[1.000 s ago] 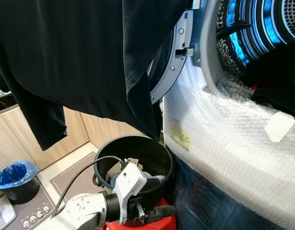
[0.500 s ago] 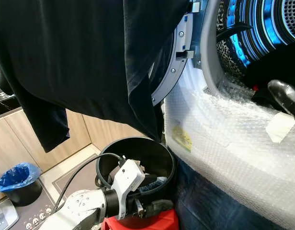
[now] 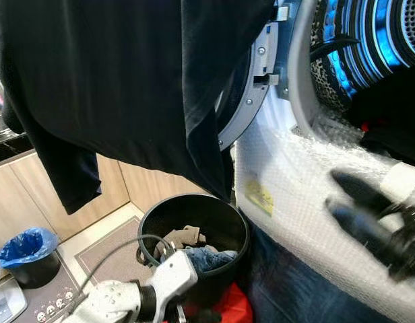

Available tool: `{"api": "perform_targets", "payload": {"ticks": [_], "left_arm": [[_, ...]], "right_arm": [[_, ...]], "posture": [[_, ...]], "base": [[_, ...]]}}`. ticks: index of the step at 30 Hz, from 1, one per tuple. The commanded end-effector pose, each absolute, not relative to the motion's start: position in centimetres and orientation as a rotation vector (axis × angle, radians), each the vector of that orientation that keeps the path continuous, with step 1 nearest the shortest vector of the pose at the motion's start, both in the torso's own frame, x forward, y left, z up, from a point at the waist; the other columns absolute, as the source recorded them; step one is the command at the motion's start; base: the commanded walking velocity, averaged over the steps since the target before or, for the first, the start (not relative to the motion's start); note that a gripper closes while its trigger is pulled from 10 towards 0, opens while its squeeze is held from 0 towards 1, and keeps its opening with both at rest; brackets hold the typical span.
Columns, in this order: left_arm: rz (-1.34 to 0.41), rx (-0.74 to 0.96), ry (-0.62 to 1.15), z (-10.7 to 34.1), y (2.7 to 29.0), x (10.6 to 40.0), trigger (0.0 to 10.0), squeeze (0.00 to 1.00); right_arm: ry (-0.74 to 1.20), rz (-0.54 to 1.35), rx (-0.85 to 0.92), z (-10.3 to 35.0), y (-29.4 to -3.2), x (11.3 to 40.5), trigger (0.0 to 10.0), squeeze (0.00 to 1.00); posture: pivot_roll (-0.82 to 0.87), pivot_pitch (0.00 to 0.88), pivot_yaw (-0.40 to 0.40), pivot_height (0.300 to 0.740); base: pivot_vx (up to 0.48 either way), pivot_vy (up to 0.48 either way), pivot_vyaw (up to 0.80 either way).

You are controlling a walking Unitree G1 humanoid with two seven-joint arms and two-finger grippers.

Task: Clothes washing

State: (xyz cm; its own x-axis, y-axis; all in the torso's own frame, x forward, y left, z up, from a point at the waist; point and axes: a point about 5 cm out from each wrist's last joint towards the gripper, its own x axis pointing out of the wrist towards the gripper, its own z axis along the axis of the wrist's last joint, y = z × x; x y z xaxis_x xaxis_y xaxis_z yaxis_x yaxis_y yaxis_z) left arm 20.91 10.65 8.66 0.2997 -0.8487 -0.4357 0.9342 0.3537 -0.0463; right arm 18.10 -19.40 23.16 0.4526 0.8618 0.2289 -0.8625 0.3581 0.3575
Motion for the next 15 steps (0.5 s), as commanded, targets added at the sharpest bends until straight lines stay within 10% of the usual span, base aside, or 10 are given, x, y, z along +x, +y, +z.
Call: {"api": "perform_targets", "payload": {"ticks": [1,15], "left_arm": [[-1.211,0.246,0.443,8.2,10.8,20.8,10.0,0.00],[-1.096,0.278,0.657,0.5,10.9,21.4,10.0,0.00]], "right_arm": [[0.013,1.128,0.466,22.8,-19.2,18.2,10.0,0.00],[0.629,0.834,0.360,6.1,-20.7,17.6,10.0,0.00]], "posture": [[-0.17,0.000,0.016,0.740],[-0.15,0.000,0.022,0.740]], "base": [[0.000,0.000,0.00],[0.000,0.000,0.00]]}}
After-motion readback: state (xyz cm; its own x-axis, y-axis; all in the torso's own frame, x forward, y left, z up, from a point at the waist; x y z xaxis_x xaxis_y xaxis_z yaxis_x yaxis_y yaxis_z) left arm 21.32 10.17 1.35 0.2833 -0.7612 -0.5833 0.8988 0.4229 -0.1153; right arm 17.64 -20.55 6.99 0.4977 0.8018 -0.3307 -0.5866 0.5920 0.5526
